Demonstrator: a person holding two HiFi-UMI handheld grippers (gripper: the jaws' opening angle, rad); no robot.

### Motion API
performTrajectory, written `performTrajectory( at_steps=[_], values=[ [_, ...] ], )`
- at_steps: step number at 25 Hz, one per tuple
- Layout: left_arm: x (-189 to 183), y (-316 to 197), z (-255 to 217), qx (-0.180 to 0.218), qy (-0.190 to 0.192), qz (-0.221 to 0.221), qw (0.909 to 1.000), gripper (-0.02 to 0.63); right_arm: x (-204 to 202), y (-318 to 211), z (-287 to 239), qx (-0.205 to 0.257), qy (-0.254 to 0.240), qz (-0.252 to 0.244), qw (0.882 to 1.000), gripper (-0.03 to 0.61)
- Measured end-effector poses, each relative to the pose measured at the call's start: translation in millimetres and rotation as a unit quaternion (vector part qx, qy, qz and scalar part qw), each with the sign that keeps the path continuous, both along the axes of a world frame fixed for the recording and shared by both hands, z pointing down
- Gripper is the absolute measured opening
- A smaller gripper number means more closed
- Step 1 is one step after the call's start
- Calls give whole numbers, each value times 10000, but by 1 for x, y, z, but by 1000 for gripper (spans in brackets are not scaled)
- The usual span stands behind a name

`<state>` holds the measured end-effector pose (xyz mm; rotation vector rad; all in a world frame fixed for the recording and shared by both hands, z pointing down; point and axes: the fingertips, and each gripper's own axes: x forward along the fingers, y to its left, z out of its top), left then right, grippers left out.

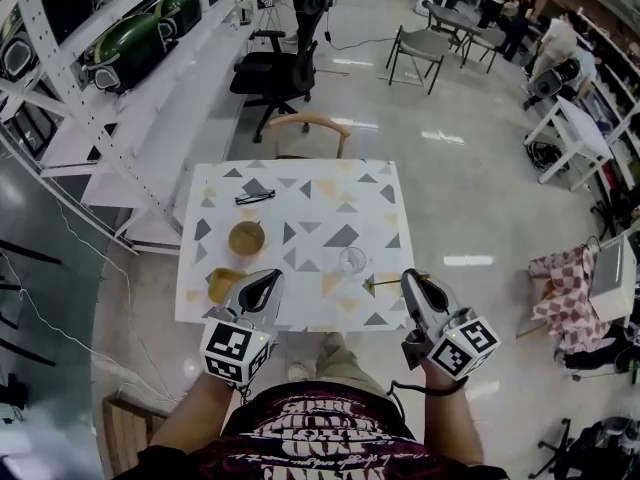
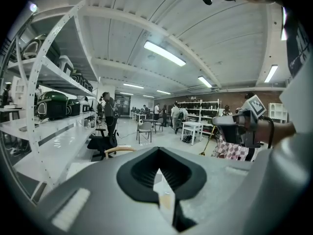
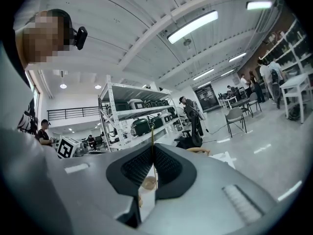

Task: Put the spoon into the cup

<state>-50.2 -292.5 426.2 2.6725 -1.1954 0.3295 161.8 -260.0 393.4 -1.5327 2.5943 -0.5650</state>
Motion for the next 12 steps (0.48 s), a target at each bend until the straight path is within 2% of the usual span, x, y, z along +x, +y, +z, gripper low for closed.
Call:
performTrajectory(
  at_steps=[12],
  values=[
    [38,-71,24,-228,-73,81,9997,0,28,-72,37,-386,-52,-49,9992,32]
  ],
)
